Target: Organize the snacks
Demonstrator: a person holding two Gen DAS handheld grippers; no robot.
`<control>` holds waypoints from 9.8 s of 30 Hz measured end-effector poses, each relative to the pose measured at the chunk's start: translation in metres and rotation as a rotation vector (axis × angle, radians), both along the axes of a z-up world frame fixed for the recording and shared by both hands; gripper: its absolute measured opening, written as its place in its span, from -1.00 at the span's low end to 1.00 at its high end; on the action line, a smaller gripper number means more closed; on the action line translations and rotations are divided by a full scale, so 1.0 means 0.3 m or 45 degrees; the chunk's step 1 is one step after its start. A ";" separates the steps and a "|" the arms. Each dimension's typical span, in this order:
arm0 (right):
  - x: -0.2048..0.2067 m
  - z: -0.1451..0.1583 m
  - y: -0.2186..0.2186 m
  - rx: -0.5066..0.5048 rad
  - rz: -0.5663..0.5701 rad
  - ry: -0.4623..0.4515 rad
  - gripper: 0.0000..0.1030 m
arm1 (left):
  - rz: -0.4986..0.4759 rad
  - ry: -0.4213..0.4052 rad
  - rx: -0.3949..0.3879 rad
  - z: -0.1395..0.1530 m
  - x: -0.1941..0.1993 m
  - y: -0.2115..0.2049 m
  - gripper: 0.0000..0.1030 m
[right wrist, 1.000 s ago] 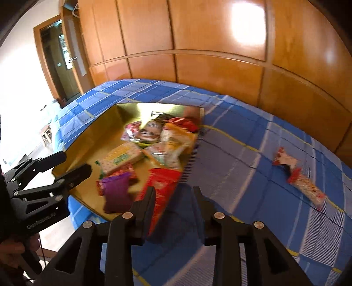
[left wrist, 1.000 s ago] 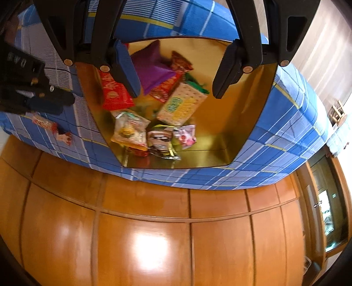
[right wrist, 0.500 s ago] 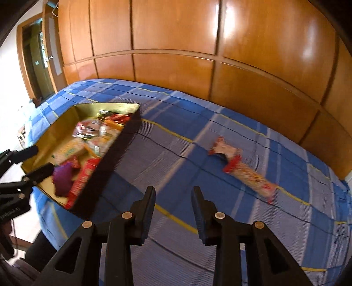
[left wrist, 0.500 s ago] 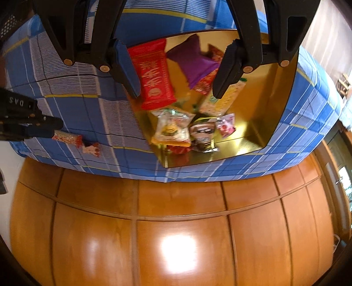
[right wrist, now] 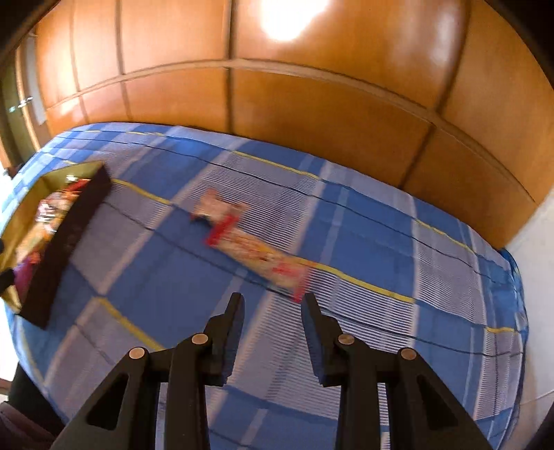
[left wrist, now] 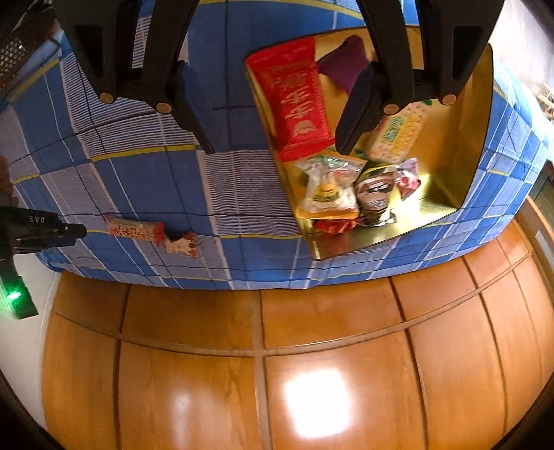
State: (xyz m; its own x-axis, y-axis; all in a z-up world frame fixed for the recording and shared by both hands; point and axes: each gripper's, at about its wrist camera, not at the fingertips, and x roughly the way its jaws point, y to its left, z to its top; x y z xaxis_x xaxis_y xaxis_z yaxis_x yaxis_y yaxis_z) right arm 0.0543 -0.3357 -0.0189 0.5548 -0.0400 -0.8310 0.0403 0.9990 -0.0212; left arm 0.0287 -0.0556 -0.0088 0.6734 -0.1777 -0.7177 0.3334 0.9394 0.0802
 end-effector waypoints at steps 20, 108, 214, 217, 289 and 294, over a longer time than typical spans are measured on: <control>0.001 -0.051 -0.224 0.296 -0.307 0.042 -0.34 | -0.082 0.273 -0.122 -0.071 0.333 -0.324 0.34; 0.002 -0.256 0.141 0.170 0.363 0.238 -0.43 | -0.449 0.284 -0.153 -0.225 -0.026 -0.278 -0.54; -0.078 -0.228 0.202 0.046 0.318 0.098 -0.42 | 0.415 0.132 -0.189 -0.094 0.011 0.481 -0.01; -0.077 -0.230 0.200 0.051 0.276 0.106 -0.42 | 0.416 0.128 -0.189 -0.095 0.008 0.481 0.01; 0.106 -0.009 1.011 0.375 0.499 0.022 -0.58 | 0.562 -0.019 -0.179 -0.035 -0.053 0.580 0.66; 0.066 0.034 0.989 0.341 0.438 -0.060 -0.48 | 0.567 -0.044 -0.161 -0.027 -0.066 0.561 0.82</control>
State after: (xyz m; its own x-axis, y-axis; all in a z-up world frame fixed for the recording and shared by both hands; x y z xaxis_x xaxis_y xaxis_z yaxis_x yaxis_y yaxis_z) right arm 0.0741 -0.0389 -0.0088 0.5355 0.3676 -0.7603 -0.3014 0.9242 0.2346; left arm 0.0089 0.1127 -0.0168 0.7268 0.0498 -0.6851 -0.1057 0.9936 -0.0399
